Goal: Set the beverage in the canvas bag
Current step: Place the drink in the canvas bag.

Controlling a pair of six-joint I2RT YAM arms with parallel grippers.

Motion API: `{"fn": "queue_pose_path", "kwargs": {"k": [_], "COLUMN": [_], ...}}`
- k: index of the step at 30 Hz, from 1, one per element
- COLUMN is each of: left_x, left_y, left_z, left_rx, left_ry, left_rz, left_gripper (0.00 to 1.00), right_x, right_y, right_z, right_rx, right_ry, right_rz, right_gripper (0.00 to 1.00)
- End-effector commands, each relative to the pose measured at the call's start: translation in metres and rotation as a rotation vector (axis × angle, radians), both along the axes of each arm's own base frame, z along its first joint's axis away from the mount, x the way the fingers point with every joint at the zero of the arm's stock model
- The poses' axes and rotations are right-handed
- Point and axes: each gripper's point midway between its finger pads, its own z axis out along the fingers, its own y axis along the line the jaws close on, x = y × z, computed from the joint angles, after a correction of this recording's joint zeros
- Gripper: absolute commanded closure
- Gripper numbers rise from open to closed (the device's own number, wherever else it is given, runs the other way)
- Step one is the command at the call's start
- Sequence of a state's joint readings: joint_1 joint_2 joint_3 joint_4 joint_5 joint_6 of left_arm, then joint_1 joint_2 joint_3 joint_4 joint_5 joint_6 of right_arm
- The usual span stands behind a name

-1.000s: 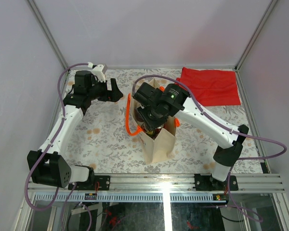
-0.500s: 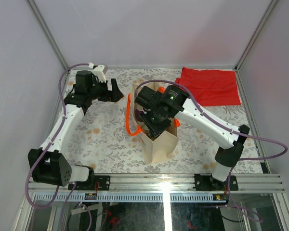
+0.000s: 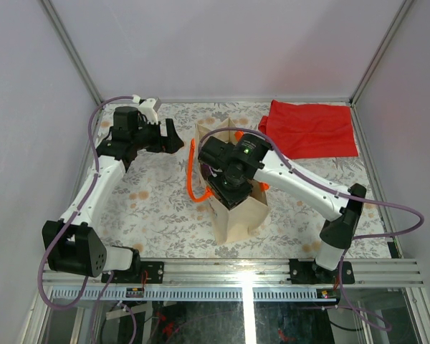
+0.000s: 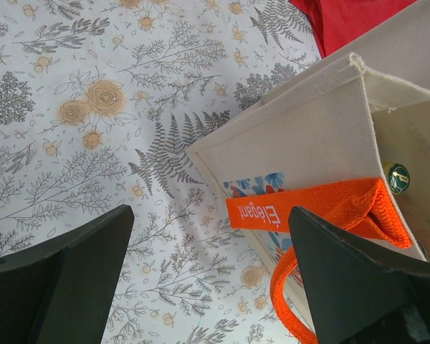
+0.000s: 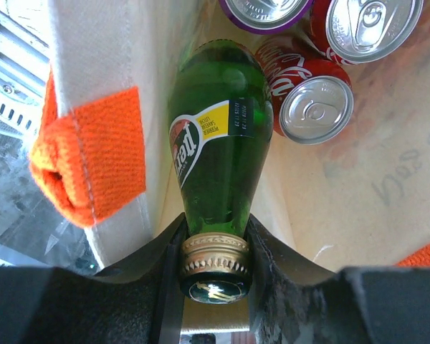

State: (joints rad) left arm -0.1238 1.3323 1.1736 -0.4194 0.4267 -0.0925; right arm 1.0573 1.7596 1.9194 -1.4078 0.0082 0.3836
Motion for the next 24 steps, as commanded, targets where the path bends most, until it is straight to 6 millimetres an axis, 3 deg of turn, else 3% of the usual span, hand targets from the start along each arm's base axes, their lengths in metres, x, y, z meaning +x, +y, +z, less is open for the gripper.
{"fn": "queue_pose_path", "kwargs": {"k": [1, 20, 24], "left_x": [0.002, 0.0, 0.0], "left_y": [-0.004, -0.002, -0.001], "left_z": [0.004, 0.011, 0.011], "left_rx": [-0.009, 0.001, 0.001], "left_ry": [-0.03, -0.055, -0.057], "left_rz": [-0.014, -0.011, -0.009], "left_gripper": [0.1, 0.1, 0.1], "right_x": [-0.005, 0.004, 0.0], "right_y": [-0.009, 0.011, 0.006], "right_z": [0.01, -0.049, -0.07], "right_rx": [0.027, 0.04, 0.002], "right_ry": [-0.014, -0.007, 0.02], "right_rz": [0.032, 0.021, 0.016], "right_gripper": [1.0, 1.0, 1.0]}}
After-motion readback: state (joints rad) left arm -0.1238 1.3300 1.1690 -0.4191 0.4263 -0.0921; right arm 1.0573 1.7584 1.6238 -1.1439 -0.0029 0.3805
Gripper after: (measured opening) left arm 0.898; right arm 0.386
